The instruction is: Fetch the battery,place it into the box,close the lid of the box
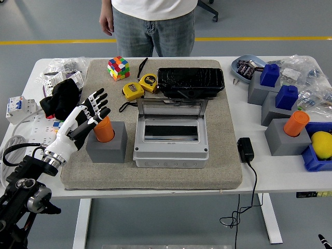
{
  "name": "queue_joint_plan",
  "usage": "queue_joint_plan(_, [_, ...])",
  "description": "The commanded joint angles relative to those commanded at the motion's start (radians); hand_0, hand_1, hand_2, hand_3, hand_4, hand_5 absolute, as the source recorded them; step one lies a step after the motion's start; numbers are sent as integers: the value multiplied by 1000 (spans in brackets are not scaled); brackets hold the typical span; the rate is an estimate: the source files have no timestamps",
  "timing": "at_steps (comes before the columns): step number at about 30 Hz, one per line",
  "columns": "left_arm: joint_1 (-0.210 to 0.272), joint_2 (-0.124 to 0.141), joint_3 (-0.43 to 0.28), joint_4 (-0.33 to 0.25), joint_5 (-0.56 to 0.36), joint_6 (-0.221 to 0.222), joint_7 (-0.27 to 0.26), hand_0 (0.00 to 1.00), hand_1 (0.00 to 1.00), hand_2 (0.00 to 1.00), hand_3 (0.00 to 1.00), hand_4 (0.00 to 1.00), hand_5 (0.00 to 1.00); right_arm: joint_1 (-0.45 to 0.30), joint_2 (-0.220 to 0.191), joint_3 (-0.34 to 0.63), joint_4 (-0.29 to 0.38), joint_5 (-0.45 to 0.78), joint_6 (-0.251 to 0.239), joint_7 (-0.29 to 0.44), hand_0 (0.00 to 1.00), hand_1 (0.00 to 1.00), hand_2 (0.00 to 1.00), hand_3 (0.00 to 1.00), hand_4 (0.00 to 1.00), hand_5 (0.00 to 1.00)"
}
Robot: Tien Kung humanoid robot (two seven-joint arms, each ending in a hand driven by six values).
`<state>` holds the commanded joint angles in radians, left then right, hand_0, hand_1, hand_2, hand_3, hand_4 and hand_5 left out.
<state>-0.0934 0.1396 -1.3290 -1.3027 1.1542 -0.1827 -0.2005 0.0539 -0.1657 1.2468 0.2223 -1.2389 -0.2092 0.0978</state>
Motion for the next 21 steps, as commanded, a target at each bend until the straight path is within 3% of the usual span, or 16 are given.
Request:
queue_joint_plan(1, [-1,0,2,0,2,0,1,937,998,998,998,998,437,0,0,-1,0,1,0,0,998,948,888,886,998,998])
queue_joint_plan(2, [-2,0,3,0,3,1,2,912,998,998,998,998,336,0,0,-2,0,1,0,0,998,948,887,883,998,998])
queue_joint_plan(7, [-5,2,11,4,12,7,17,912,998,998,998,998,336,1,-1,2,1,-3,1,-4,998,948,887,883,998,998])
queue_joint_plan(8, [-5,3,13,3,13,7,18,912,998,998,998,998,182,1,-1,2,1,-3,0,-4,996,948,883,882,998,998])
queue_joint_plan(19, [-17,4,26,0,59,36,24,902,998,998,998,998,128,3,-1,12,1,-7,0,-8,996,946,883,880,998,998])
queue_joint_plan(20, [-18,4,28,0,63,40,24,873,974,998,998,998,15,3,-1,13,2,-7,0,-8,995,945,881,879,998,998])
queue_joint_plan(21, [-19,4,29,-1,66,44,23,873,974,998,998,998,15,4,-1,14,2,-7,0,-8,995,945,881,879,998,998])
